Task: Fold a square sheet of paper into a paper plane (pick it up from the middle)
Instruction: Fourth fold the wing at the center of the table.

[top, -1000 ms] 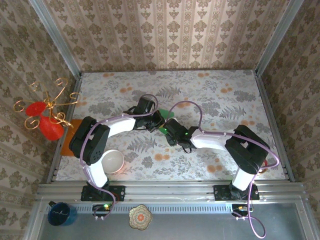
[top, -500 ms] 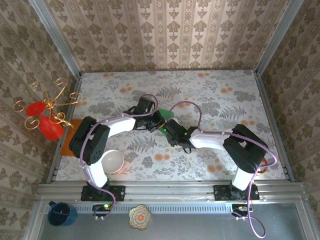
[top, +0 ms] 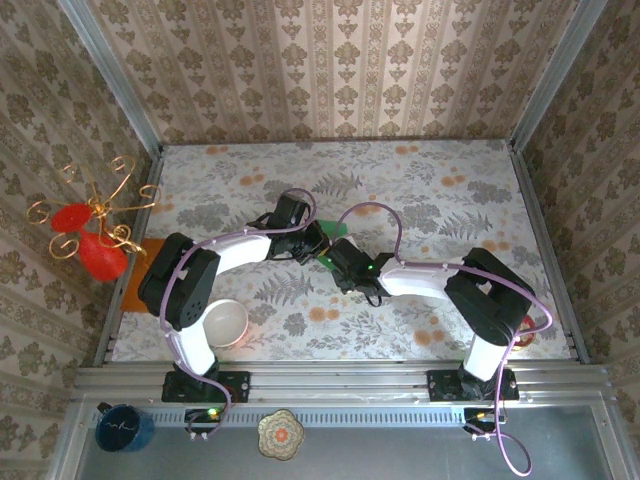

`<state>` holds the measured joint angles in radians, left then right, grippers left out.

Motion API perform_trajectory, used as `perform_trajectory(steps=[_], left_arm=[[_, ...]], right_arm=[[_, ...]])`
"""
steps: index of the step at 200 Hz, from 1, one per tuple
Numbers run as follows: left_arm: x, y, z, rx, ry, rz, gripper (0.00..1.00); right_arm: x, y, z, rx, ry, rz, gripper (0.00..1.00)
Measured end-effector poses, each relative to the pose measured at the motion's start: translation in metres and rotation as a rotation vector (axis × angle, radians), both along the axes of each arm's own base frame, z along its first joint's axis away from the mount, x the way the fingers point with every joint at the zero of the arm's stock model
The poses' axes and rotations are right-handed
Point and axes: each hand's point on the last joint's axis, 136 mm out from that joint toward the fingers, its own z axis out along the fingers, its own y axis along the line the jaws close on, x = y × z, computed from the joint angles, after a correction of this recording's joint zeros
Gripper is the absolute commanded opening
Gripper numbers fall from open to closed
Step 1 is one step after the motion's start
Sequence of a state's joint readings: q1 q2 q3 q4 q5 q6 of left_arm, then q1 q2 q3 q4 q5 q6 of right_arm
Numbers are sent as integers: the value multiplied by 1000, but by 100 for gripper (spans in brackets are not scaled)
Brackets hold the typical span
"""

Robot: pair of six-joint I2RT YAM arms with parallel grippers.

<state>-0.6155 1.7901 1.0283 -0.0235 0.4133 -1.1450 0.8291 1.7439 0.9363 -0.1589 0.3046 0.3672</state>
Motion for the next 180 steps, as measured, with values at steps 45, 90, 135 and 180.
perform_trajectory(steps=[45, 90, 135, 180], left_arm=[[4, 8, 0, 5, 3, 22, 28], [20, 64, 12, 45, -19, 147, 38], [19, 106, 24, 72, -58, 232, 40], [-4, 115, 8, 91, -35, 230, 40]], right_arm=[[-1, 2, -1, 4, 8, 14, 10], [-10, 12, -6, 44, 47, 72, 9], [-17, 21, -8, 86, 93, 120, 8], [-19, 25, -13, 167, 158, 146, 8]])
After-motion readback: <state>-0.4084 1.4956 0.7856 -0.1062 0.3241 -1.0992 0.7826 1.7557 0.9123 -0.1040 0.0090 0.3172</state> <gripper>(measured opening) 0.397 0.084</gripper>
